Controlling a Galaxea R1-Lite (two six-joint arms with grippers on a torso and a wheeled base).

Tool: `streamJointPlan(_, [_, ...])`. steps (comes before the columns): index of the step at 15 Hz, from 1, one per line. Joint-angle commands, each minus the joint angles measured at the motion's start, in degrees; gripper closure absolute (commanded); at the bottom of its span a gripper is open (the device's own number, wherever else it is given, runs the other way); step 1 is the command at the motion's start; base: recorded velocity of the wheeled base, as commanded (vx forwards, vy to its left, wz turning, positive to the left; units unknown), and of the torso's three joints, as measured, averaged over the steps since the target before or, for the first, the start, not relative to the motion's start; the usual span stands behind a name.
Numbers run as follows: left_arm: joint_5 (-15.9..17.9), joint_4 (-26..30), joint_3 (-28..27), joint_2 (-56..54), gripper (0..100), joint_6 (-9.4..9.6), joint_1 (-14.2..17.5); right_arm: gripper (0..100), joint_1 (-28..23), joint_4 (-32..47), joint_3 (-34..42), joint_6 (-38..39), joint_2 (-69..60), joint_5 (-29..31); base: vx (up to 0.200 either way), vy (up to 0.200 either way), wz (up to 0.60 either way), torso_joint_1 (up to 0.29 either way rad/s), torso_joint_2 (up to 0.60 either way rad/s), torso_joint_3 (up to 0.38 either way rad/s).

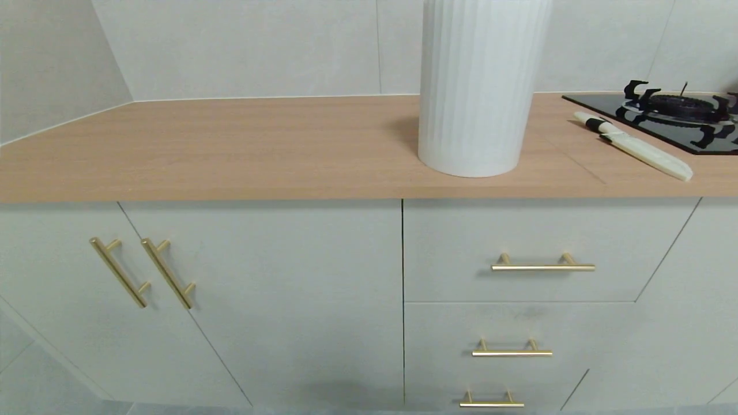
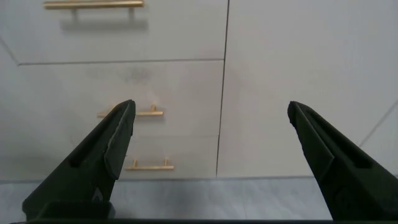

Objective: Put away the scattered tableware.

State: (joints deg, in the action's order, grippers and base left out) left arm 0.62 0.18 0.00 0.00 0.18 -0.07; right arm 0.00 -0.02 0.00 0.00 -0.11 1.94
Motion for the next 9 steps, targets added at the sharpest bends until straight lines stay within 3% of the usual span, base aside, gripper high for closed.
streamJointPlan(1, [0.0, 0.0, 0.0, 0.0, 0, -0.01, 0.0, 0, 0.0, 0.0, 0.0, 0.0, 0.1, 0.0, 0.2, 0.0, 0.0, 0.002, 0.0, 0.002])
streamJointPlan(2, [0.0, 0.0, 0.0, 0.0, 0, -0.01, 0.1, 0, 0.0, -0.1, 0.0, 0.0, 0.1, 0.0, 0.2, 0.0, 0.0, 0.007, 0.0, 0.007])
streamJointPlan(8, [0.0, 0.0, 0.0, 0.0, 0, -0.01, 0.1, 0, 0.0, -0.1, 0.0, 0.0, 0.1, 0.1, 0.0, 0.0, 0.0, 0.0, 0.0, 0.0])
streamJointPlan(9, [0.0, 0.0, 0.0, 0.0, 0, -0.01, 0.1, 0, 0.0, -0.1, 0.0, -0.1, 0.1, 0.0, 0.0, 0.0, -0.6, 0.002, 0.0, 0.002])
